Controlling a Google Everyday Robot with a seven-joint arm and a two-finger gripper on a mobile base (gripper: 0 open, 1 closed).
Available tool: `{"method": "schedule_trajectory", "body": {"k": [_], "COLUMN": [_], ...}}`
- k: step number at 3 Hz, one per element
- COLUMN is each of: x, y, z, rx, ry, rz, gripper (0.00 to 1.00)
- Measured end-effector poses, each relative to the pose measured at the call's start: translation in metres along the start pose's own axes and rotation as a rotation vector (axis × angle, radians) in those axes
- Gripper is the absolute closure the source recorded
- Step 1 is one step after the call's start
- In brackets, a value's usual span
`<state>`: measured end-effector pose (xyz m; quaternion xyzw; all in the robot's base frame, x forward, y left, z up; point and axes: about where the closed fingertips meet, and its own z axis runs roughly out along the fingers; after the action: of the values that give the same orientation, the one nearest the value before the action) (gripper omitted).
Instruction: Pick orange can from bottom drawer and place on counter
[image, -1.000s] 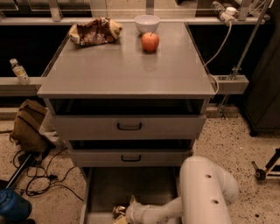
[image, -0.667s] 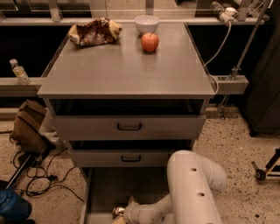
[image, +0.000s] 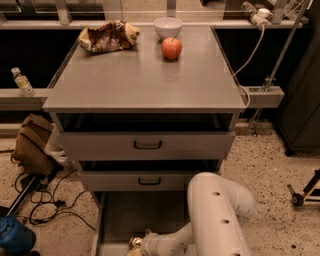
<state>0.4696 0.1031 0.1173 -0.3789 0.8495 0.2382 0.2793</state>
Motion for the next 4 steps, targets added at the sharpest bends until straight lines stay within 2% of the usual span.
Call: {"method": "schedule_trajectory", "body": {"k": [1,2,3,4], "x": [0.000,-0.007,-0.043,-0.105], "y": [0.000,-0.001,-0.003,0.015], "z": [0.000,-0.016,-0.061,-0.114], "rx": [0.000,0.019,0.052,0.066], "ry": [0.000,-0.035,-0.120,-0.195], "rz": [0.000,-0.002,-0.033,-0.126], "gripper": [0.42,0.65,0.88,1.00]}}
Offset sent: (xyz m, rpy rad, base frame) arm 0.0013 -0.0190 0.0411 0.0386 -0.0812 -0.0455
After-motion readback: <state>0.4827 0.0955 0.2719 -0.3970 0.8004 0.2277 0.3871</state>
